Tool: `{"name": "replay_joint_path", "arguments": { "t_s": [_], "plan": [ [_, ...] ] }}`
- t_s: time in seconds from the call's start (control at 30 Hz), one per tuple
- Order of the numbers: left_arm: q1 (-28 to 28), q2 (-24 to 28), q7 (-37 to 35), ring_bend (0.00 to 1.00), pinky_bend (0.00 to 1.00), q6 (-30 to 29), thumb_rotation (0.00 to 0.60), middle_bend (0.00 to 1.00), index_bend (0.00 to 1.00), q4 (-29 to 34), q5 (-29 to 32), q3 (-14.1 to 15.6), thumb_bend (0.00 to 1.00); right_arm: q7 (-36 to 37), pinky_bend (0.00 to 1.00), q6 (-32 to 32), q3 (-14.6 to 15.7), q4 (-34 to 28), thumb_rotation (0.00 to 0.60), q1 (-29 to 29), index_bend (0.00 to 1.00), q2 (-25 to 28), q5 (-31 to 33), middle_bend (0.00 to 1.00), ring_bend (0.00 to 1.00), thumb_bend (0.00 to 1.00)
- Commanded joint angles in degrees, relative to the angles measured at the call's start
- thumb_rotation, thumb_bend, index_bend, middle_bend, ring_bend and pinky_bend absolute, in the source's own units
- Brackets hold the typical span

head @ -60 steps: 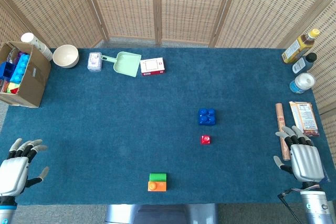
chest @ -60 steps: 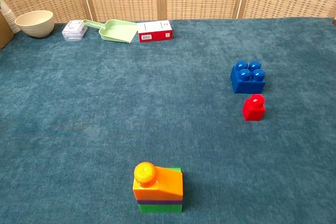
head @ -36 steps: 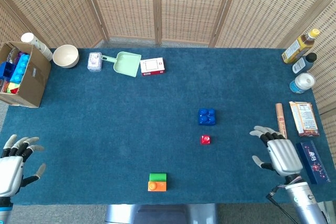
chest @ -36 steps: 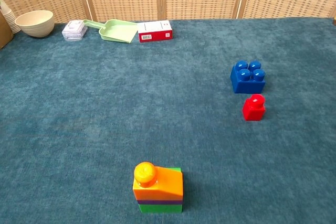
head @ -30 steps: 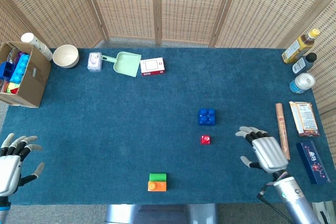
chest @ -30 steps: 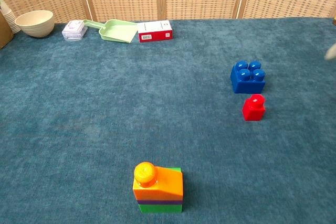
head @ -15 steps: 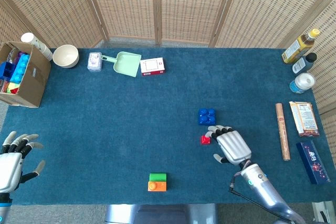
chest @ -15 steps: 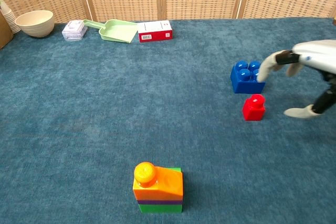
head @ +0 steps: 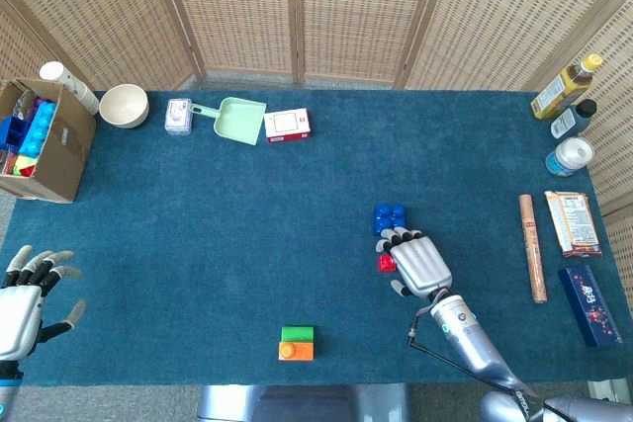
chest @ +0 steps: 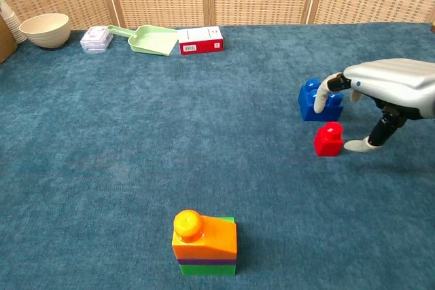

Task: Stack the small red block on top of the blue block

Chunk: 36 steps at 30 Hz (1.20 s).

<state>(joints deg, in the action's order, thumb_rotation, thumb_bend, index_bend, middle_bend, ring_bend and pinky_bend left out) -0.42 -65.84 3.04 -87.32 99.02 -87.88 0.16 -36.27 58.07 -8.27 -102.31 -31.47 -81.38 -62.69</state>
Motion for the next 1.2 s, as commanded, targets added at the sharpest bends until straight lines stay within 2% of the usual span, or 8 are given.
{"name": "replay_joint_path", "arguments": {
  "t_s": [0.03, 0.8, 1.2],
  "plan": [
    [0.0, 0.0, -0.2, 0.19, 0.03, 0.0, 0.600, 0.26, 0.40, -0.2, 0.0, 0.0, 0.36, -1.1, 0.30, 0.4, 0.1, 0.3, 0.600, -0.8, 0.31, -0.6, 1.4, 0.21, 0.17, 0.23],
    [0.4, -0.2, -2.5, 0.19, 0.03, -0.6, 0.600, 0.26, 0.40, -2.1, -0.1, 0.2, 0.37, -2.5, 0.30, 0.7, 1.9, 5.4, 0.600, -4.5, 0.32, -4.7, 6.7, 0.21, 0.17, 0.23],
    [0.8, -0.3, -3.5, 0.19, 0.03, -1.2, 0.600, 0.26, 0.40, -2.8, -0.2, 0.2, 0.37, -2.4, 0.32, 0.8, 2.7, 7.7, 0.600, -5.5, 0.37, -5.9, 8.8, 0.21, 0.19, 0.23]
  ]
}}
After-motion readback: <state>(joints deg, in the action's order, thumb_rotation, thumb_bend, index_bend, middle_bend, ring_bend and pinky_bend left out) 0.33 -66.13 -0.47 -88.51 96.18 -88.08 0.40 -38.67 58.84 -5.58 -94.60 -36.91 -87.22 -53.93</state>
